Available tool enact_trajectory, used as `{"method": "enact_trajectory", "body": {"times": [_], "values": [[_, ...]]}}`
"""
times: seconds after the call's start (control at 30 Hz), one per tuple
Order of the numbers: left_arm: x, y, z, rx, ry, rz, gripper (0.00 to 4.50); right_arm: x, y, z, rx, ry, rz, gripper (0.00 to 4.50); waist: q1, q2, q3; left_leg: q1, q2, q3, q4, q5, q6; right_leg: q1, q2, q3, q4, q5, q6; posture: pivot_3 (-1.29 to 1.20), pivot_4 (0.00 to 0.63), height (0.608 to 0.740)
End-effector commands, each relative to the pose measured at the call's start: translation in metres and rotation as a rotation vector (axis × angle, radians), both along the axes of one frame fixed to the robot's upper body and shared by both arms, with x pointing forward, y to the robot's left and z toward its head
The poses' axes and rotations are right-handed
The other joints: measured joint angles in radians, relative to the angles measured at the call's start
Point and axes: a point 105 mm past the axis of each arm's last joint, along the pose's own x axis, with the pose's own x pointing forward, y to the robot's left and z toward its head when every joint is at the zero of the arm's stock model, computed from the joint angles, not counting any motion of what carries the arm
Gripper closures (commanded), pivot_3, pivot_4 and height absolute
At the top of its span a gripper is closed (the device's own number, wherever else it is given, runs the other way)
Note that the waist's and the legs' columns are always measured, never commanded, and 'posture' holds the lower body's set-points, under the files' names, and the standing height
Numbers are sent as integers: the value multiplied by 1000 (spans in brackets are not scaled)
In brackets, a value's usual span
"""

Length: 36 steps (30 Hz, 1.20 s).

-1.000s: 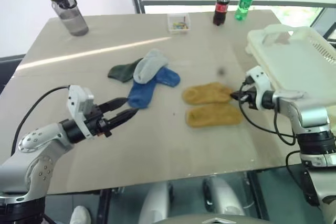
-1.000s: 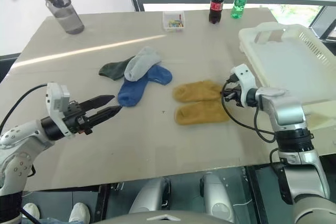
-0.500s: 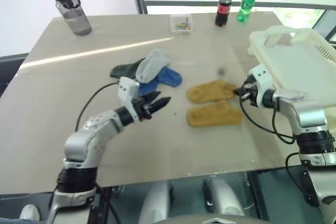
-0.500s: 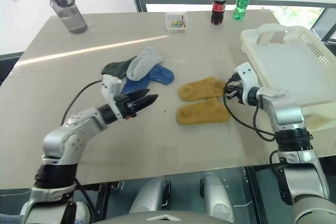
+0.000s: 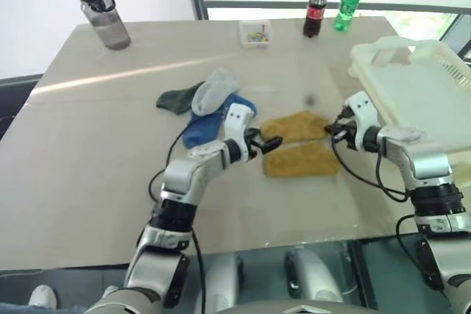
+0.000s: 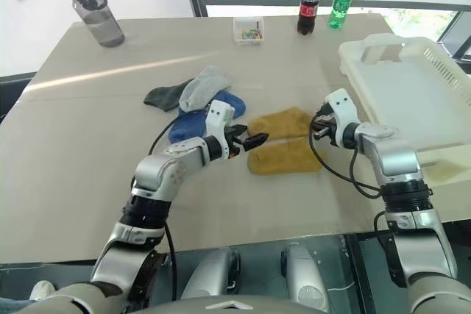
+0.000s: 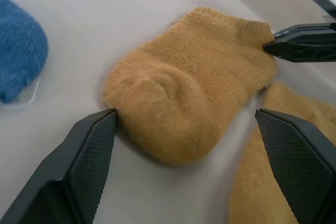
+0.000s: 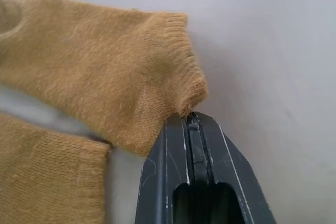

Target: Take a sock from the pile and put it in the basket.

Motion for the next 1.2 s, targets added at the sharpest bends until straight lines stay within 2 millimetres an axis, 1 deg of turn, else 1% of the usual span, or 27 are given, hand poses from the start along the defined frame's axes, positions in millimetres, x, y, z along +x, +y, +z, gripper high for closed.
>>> {"method": "enact_trajectory", "body": {"times": [0.03,0.1,0.13,0.2,0.23,0.27,0.3,0.33,0.4,0.57,0.63,0.73,0.8,0.9,0.97,1.03,1.1,1.2], "values": [[7,4,-8,35,29,45,71,4,5,17,-3,-69,15,4500,0,0,0,0,0,0,0,0,0,0,0,0,0,0,0,0,150,740],[7,5,-11,61,37,51,577,4,6,17,-1,-72,16,4500,-1,0,0,0,0,0,0,0,0,0,0,0,0,0,0,0,150,740],[7,6,-13,80,42,51,728,4,6,17,0,-74,16,4500,-1,0,0,0,0,0,0,0,0,0,0,0,0,0,0,0,150,740],[8,9,-15,114,45,62,1558,4,6,17,0,-77,17,4500,-3,0,0,1,0,0,0,0,0,0,0,0,0,0,0,0,150,740],[8,10,-16,115,49,68,2071,4,5,17,0,-79,17,4500,-3,0,0,1,0,0,0,0,0,0,0,0,0,0,0,0,150,740],[8,11,-16,116,52,71,2443,5,5,17,-1,-80,16,4500,-3,0,0,0,0,0,0,0,0,0,0,0,0,0,0,0,150,740],[8,12,-16,118,53,73,3127,5,4,18,-1,-82,16,4500,-3,0,0,0,0,0,0,0,0,0,0,0,0,0,0,0,150,740],[8,12,-16,120,54,73,3485,5,4,18,-1,-83,15,4500,-3,0,0,0,0,0,0,0,0,0,0,0,0,0,0,0,150,740],[7,12,-16,123,50,71,4383,4,5,20,0,-86,17,4500,-3,0,0,0,0,0,0,0,0,0,0,0,0,0,0,0,150,740],[2,8,-2,97,-2,41,4383,-2,9,29,24,-102,42,4500,-3,0,0,0,0,0,0,0,0,0,0,0,0,0,0,0,150,740],[-3,14,3,119,-10,47,4383,-7,9,35,34,-108,53,4500,-4,0,0,0,0,0,0,0,0,0,0,0,0,0,0,0,150,740],[-20,17,26,34,-5,22,4383,-21,9,44,48,-112,81,4500,-4,0,0,-1,0,-1,0,0,0,-1,0,0,0,0,0,0,150,740],[-35,16,33,29,0,-16,4383,-30,9,48,56,-106,94,4500,-3,0,0,-2,1,-2,0,0,0,-1,-1,-1,0,0,0,0,150,740],[-55,14,36,39,17,-63,4383,-44,10,51,62,-84,114,4500,-2,0,0,-2,0,-2,0,0,0,-1,-1,-1,0,0,1,0,150,740],[-64,13,38,39,22,-80,4383,-51,10,51,63,-71,117,4500,-3,0,0,-1,0,-2,0,0,0,0,-1,-1,0,0,1,0,150,740],[-78,9,40,19,39,-116,4383,-61,7,49,59,-40,119,4500,-3,0,0,-1,0,-2,0,0,0,0,-1,-1,0,-1,1,0,150,740],[-90,5,37,10,67,-150,4383,-70,4,44,51,-8,114,4500,-2,0,0,-1,0,-2,0,0,0,0,-1,-2,0,-1,1,0,150,740],[-94,3,32,1,97,-151,4383,-78,-1,37,34,37,88,4500,-2,0,0,-1,0,-2,0,0,0,0,-1,-1,0,-1,1,0,150,740]]}}
